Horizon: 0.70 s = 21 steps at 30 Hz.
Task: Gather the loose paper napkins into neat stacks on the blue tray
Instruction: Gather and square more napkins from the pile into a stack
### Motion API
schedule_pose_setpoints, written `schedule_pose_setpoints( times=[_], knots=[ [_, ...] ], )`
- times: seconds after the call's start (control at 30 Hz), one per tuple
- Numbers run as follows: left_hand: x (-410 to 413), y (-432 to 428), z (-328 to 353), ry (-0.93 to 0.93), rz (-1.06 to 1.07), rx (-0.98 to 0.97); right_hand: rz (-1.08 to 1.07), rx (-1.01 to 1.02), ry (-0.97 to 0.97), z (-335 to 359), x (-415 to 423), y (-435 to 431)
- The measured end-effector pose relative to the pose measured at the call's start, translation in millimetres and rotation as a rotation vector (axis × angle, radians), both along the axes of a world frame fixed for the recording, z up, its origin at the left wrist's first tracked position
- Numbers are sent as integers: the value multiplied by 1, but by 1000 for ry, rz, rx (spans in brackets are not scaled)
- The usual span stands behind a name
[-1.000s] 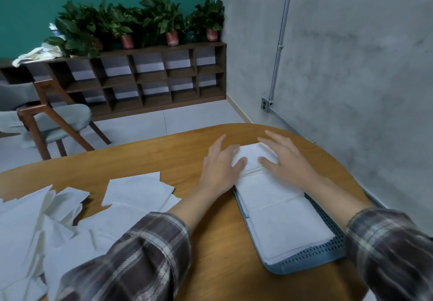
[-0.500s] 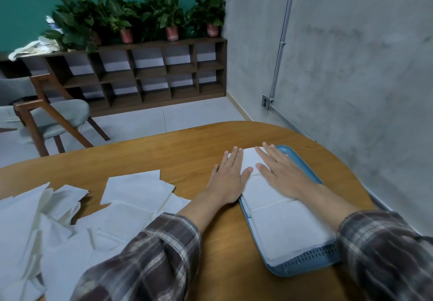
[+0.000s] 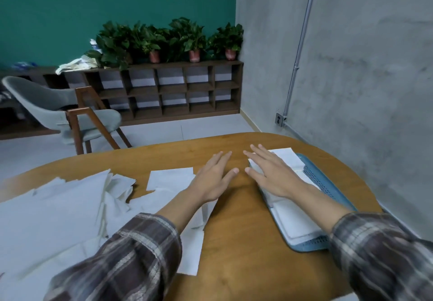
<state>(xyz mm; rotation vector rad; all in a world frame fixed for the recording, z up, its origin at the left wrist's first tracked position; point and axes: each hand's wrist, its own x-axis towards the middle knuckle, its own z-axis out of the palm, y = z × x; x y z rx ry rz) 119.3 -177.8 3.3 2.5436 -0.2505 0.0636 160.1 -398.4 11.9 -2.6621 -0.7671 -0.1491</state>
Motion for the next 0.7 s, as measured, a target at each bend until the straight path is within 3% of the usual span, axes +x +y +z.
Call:
schedule_pose_setpoints(
  times=[0.4,0.5,0.7],
  knots=[
    [-121,153,-26,-129,183,78,129,179,50,-27,-81,141],
    [-136,168,-43,-93,185,61,155,200,96,-46,-87,160],
    [-128,159,-64,-223,248,36,209,210,110,-71,-78,165]
  ],
)
